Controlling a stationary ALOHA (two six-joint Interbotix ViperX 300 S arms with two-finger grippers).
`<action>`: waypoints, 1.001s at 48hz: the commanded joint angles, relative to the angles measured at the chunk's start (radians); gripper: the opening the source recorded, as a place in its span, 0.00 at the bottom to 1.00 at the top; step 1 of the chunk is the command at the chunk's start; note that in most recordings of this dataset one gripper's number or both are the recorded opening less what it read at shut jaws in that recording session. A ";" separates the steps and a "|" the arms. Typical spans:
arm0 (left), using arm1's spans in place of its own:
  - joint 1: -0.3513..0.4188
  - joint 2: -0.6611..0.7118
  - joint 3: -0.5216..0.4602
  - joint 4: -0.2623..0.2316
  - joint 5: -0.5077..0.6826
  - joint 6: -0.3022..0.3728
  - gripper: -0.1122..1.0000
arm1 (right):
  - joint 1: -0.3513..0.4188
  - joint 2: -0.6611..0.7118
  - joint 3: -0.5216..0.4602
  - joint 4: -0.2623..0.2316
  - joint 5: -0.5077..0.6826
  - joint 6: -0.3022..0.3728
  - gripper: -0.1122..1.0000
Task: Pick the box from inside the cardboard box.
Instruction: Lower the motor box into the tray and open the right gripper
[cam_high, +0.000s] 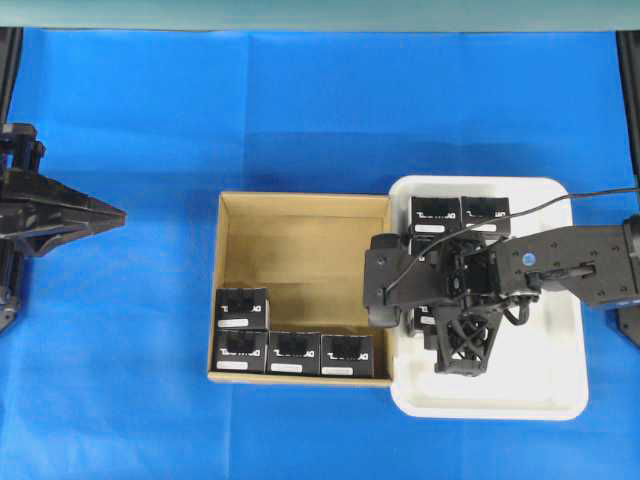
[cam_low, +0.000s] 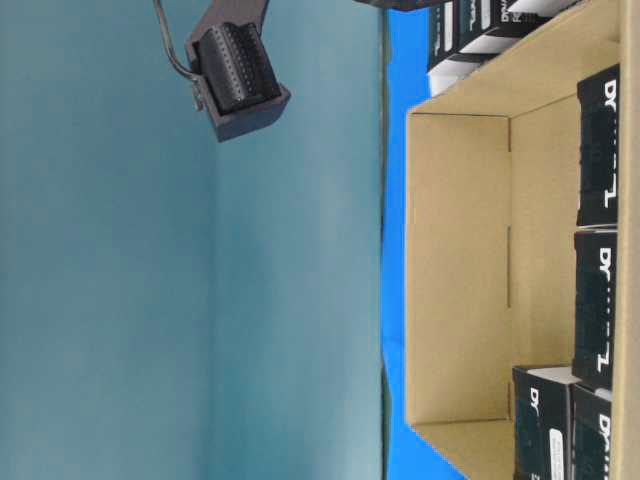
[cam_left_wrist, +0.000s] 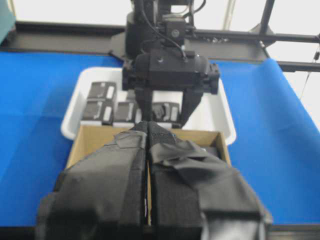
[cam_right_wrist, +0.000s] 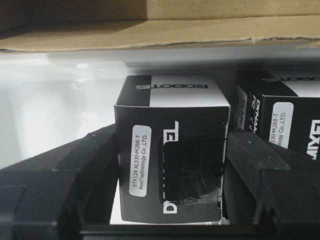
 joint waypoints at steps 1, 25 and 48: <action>-0.002 0.008 -0.029 0.003 -0.011 -0.002 0.06 | -0.002 0.005 -0.009 -0.002 -0.002 -0.002 0.65; -0.006 0.008 -0.029 0.002 -0.011 -0.002 0.06 | 0.002 0.011 -0.023 0.006 0.003 -0.006 0.65; -0.006 0.008 -0.029 0.002 -0.011 -0.002 0.06 | 0.002 -0.025 -0.063 0.006 0.066 -0.003 0.96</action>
